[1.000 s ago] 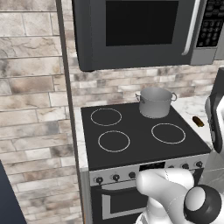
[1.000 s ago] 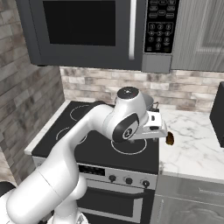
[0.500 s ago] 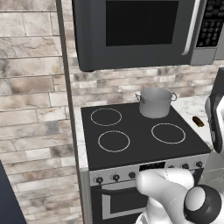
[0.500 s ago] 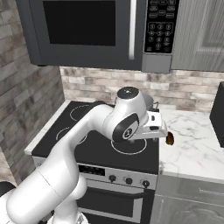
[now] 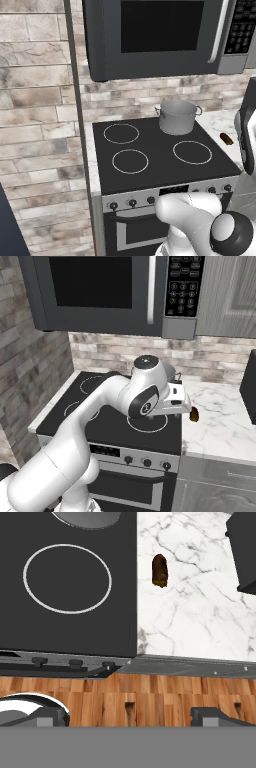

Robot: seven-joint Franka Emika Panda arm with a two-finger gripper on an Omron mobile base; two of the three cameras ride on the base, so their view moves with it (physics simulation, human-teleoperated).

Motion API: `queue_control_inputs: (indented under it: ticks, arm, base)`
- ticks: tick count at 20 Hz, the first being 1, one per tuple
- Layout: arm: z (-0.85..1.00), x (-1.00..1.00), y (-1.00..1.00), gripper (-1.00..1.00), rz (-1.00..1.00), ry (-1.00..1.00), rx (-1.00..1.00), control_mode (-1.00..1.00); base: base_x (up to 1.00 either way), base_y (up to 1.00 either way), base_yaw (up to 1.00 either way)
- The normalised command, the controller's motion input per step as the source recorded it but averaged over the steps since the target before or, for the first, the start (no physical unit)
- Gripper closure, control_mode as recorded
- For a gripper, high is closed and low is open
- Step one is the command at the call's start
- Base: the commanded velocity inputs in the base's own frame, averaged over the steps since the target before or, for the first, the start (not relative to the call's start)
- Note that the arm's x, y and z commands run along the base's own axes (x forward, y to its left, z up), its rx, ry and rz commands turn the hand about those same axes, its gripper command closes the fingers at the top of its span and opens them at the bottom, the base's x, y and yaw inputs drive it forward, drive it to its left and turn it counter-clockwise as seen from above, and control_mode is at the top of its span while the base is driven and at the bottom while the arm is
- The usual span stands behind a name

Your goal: Turn on the burner for the pot on the stove. Wait thirty seconds for the pot to heat up. Then add the sweet potato to the pot.

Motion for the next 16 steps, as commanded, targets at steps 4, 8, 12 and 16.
queue_control_inputs:
  ticks: [4, 8, 12, 16]
  arm:
    - [0.00, 0.00, 0.00, -1.00, 0.00, 0.00, 0.00, -1.00]
    - [0.00, 0.00, 0.00, -1.00, 0.00, 0.00, 0.00, -1.00]
    - [0.00, 0.00, 0.00, -1.00, 0.00, 0.00, 0.00, -1.00]
    - [0.00, 0.00, 0.00, -1.00, 0.00, 0.00, 0.00, -1.00]
  base:
    - [0.00, 0.00, 0.00]
    - [0.00, 0.00, 0.00]
    - [0.00, 0.00, 0.00]
    - [0.00, 0.00, 0.00]
